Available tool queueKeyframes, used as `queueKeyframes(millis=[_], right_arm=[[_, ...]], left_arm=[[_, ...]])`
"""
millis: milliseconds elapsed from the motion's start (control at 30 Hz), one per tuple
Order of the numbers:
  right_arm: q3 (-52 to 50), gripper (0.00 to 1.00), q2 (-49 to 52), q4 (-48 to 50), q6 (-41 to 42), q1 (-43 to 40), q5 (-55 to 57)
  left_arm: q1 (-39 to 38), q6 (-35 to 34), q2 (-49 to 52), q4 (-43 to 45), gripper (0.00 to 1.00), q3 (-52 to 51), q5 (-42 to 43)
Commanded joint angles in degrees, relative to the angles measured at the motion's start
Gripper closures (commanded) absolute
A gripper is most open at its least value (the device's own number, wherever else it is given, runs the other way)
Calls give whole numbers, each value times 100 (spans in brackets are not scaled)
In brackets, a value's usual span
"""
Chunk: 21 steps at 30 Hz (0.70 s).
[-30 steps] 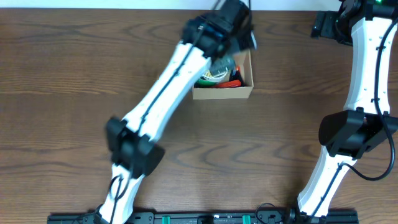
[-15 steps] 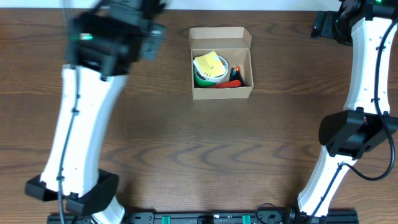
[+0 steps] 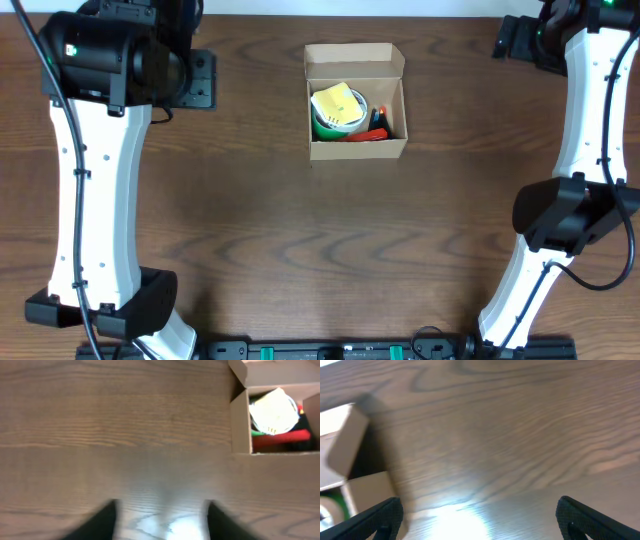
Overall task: Pack container
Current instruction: 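Open the left gripper and withdraw it to the back left, then move both grippers to the box's back lid flap corners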
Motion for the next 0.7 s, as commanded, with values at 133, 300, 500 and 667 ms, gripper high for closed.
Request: queueKeyframes(millis=[133,300,500,667], right_arm=[[-15,90,-118,46,361,33,-1021],[-15,99,-118,33,299,140,-1211],[-15,99,-31,291,-199,177,-2249],[-15,99,326,293,0,31,-2422]], left_arm=[[177,-345,151,140,94,68,-339],[481,-306,424,273,94,68,24],[1097,273,1147,732,94,68,2162],[1731,538,1982,1303,94,68,4865]])
